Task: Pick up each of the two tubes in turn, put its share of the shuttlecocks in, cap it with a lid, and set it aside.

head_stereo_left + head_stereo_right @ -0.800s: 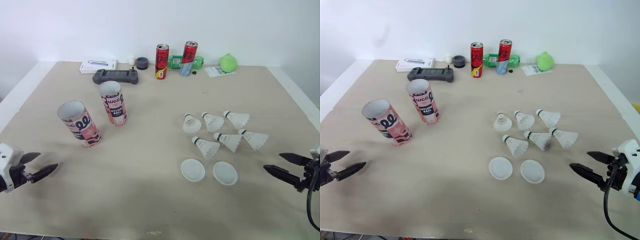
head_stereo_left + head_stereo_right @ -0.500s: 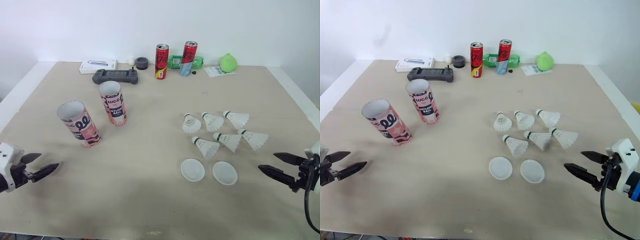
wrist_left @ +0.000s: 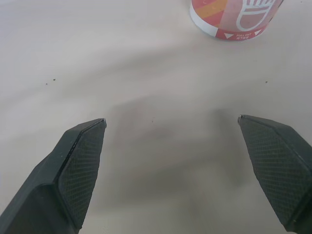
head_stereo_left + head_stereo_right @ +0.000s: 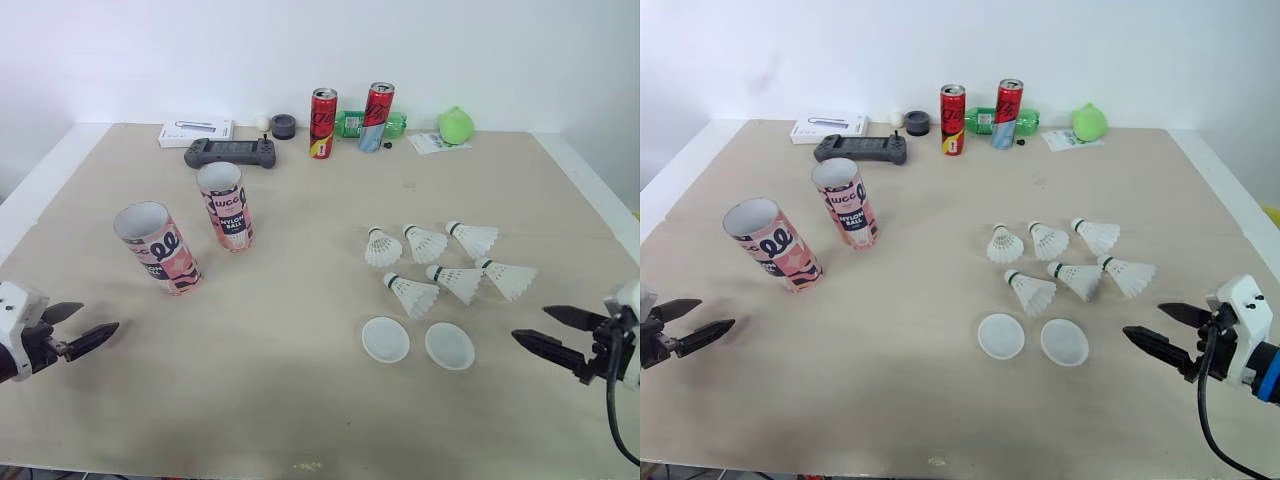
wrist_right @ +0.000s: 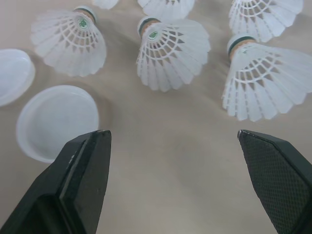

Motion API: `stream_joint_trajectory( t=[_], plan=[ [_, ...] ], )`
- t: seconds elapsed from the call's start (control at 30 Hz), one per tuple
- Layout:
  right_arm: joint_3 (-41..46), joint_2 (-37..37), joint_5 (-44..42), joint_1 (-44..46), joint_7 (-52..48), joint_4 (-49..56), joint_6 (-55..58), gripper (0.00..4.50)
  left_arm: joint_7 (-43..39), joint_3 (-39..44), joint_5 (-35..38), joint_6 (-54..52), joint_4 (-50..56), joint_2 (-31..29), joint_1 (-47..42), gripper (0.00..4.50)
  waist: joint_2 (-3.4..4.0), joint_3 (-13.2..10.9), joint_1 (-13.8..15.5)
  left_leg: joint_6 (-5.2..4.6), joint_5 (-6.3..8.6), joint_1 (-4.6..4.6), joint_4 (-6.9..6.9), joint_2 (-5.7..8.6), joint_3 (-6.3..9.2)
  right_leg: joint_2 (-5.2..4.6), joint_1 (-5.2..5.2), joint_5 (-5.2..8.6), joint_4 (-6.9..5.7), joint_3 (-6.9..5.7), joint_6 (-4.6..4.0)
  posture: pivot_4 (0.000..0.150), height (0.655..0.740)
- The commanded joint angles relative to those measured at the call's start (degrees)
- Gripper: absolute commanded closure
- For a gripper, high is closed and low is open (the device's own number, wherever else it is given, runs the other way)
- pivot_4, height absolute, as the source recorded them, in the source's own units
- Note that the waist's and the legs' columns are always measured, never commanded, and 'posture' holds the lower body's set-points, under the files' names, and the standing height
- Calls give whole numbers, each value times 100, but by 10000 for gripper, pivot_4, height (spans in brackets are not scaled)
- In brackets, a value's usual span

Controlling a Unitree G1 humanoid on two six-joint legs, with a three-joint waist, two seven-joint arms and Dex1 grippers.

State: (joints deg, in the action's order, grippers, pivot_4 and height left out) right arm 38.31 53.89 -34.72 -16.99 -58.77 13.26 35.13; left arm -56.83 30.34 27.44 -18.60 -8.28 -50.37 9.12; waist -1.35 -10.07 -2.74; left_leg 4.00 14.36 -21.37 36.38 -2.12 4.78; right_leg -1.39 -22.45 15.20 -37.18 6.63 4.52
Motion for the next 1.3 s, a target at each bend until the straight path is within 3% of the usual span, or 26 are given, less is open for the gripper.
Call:
stream_joint_trajectory(
  t=[0.03,0.13,0.23,0.37,0.47,0.77,1.3],
  plan=[
    [581,49,-863,115,62,1029,520,293,-19,492,272,352,395,237,91,0,4,-3,-3,0,0,0,0,0,0,0,0,0,0,0,0,1500,7400],
    [479,113,-1754,390,390,2062,1000,293,256,480,373,525,979,831,312,0,5,-4,-15,-2,1,3,0,-4,-6,0,3,-1,0,5,0,1500,7400],
    [-284,-48,-2403,1355,1293,2792,1061,293,930,17,319,627,1765,1723,348,0,8,-3,-12,-2,1,7,8,-7,-11,3,9,-10,1,10,5,1500,7400],
    [-1175,-259,-2494,2125,1899,3138,1012,293,1517,-512,-119,940,2068,2417,250,0,-61,-4,64,1,-13,-13,26,-4,9,8,8,-28,1,-1,17,1500,7400],
    [-1983,-541,-2395,2770,2287,3302,930,293,2049,-848,-556,1269,2005,2760,0,0,-58,-5,65,3,-15,-12,34,-4,0,6,9,-45,5,3,-4,1500,7400],
    [-3121,-905,-1416,3140,2100,2926,403,293,2746,-1169,-1161,1736,1313,2890,-766,0,-57,-4,65,0,-22,-15,29,-2,1,7,2,-60,6,5,-16,1500,7400],
    [-3629,-1399,-836,3193,2047,2734,104,293,2925,-1414,-901,1544,304,2976,-2001,0,-57,-4,62,-1,-22,-18,28,-1,4,7,2,-63,5,3,-18,1500,7400]
  ],
)
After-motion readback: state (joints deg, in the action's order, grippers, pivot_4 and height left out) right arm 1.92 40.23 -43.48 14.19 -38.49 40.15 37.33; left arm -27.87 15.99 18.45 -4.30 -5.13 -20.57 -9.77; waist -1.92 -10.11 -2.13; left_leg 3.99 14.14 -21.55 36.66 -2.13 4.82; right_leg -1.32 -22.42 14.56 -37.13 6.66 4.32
